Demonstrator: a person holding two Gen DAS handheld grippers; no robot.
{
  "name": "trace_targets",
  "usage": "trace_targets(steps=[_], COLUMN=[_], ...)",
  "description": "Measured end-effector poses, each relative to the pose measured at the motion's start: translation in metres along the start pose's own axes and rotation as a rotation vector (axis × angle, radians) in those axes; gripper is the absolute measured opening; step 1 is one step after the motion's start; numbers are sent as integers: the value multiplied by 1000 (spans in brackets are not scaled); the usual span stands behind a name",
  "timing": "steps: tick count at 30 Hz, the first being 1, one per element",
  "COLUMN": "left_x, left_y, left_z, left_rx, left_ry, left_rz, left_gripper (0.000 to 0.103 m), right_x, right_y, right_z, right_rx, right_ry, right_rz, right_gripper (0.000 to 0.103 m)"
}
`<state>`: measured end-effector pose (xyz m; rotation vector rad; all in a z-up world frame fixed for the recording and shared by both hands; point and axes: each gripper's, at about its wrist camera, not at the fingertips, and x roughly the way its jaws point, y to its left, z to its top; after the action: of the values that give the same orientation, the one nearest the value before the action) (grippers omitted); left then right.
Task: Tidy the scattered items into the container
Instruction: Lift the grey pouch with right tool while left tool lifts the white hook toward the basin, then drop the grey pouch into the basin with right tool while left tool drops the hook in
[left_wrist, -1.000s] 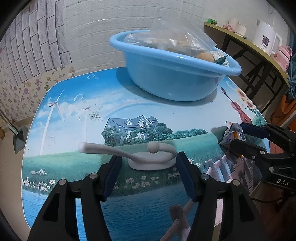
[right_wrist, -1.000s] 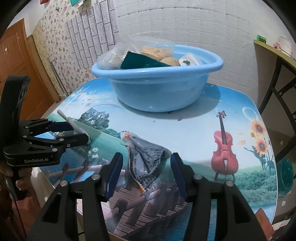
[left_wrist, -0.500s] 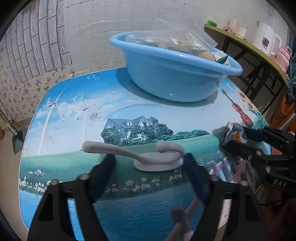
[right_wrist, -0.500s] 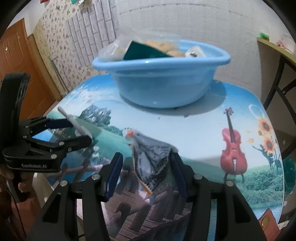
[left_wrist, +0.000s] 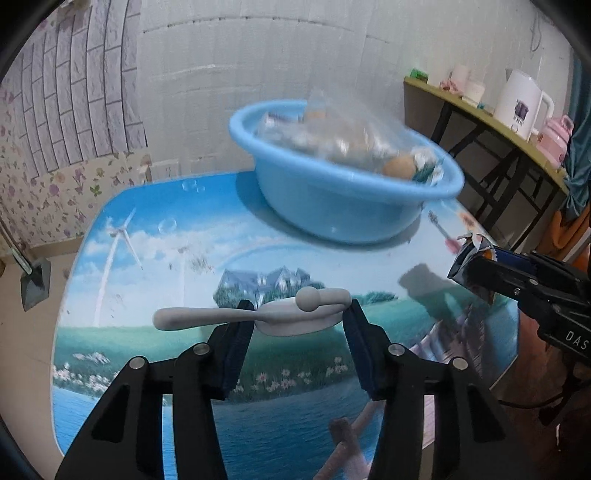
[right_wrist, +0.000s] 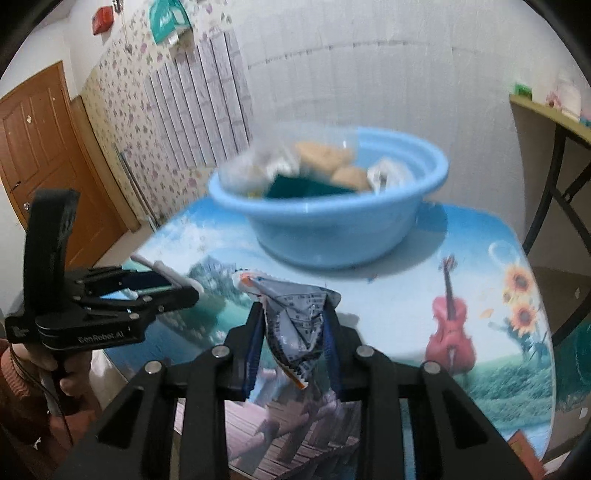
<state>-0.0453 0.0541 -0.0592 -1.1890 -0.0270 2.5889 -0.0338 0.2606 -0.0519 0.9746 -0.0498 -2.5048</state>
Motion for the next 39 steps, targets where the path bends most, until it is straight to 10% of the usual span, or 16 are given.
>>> trace_targets(steps=[12,39], left_x=[-21,35], left_y=[-15,-37], left_z=[54,95], left_rx=[39,113], left_ry=[-106,-49], left_rz=[-19,-13], left_gripper=[49,50], right_x=[-21,30], right_y=[5,-32], right_z=[44,82], right_rx=[-28,3], right_ry=[-110,-81], right_rz=[2,15], right_gripper=[29,29])
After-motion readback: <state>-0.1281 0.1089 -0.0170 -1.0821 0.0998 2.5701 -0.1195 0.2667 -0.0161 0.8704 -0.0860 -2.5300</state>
